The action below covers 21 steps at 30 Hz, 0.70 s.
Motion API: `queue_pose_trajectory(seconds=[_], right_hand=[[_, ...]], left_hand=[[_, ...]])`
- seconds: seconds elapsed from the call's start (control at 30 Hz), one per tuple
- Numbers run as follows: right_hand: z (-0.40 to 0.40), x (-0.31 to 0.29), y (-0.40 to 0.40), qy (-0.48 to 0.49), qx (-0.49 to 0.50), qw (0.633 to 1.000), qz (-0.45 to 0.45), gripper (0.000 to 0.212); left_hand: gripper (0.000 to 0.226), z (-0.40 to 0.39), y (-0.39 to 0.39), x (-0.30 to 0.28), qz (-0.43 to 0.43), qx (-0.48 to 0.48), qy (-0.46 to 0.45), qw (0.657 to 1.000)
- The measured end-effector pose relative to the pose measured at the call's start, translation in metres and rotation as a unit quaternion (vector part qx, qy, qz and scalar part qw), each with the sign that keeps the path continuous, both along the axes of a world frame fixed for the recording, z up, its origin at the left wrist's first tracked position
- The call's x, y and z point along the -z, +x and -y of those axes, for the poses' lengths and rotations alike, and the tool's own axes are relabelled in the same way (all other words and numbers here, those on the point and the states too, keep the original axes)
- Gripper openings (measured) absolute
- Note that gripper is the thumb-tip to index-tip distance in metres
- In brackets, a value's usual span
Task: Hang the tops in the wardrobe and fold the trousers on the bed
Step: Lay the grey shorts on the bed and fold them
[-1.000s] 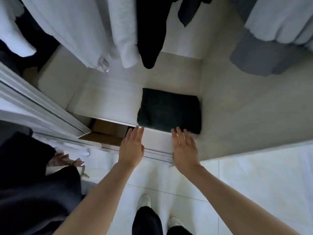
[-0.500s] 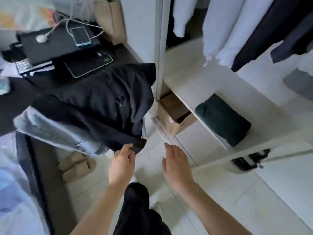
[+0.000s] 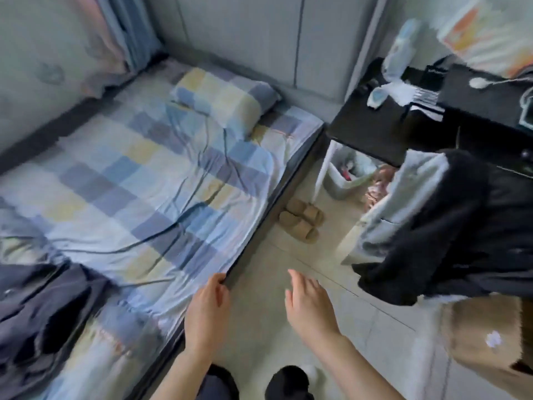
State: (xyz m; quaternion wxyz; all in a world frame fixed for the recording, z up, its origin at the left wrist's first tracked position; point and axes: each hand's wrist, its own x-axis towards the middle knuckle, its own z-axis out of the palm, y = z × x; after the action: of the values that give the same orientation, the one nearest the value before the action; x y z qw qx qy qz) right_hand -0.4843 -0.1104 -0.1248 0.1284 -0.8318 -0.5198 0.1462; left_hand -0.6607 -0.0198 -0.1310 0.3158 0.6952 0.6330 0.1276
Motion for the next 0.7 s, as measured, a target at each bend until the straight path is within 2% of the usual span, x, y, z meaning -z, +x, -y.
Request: queue_pose_trajectory(seconds=[0.17, 0.33, 0.47, 0.57, 0.7], right_hand=[[-0.098, 0.014, -0.117, -0.035, -0.133, 0.99, -0.035, 0.036], [-0.183, 0.028, -0.255, -0.049, -0.251, 0.966, -0.027, 0.035], [-0.231, 0.039, -0.333, -0.088, -0.332, 0.939, -0.026, 0.042], [-0.273, 0.051, -0.389, -0.08, -0.369, 0.925, -0.038, 0.043], [-0.343, 0.081, -0.461, -0.094, -0.429, 0.897, -0.054, 0.042]], left_hand=[[0.021, -0.024, -0.16, 0.014, -0.02, -0.163, -0.024, 0.986], [0.015, -0.052, -0.305, 0.03, -0.03, -0.274, -0.04, 0.96], [0.022, -0.079, -0.377, 0.046, -0.046, -0.325, -0.053, 0.943], [0.024, -0.104, -0.422, 0.062, -0.034, -0.373, -0.06, 0.925], [0.028, -0.145, -0.476, 0.104, -0.029, -0.404, -0.07, 0.911]])
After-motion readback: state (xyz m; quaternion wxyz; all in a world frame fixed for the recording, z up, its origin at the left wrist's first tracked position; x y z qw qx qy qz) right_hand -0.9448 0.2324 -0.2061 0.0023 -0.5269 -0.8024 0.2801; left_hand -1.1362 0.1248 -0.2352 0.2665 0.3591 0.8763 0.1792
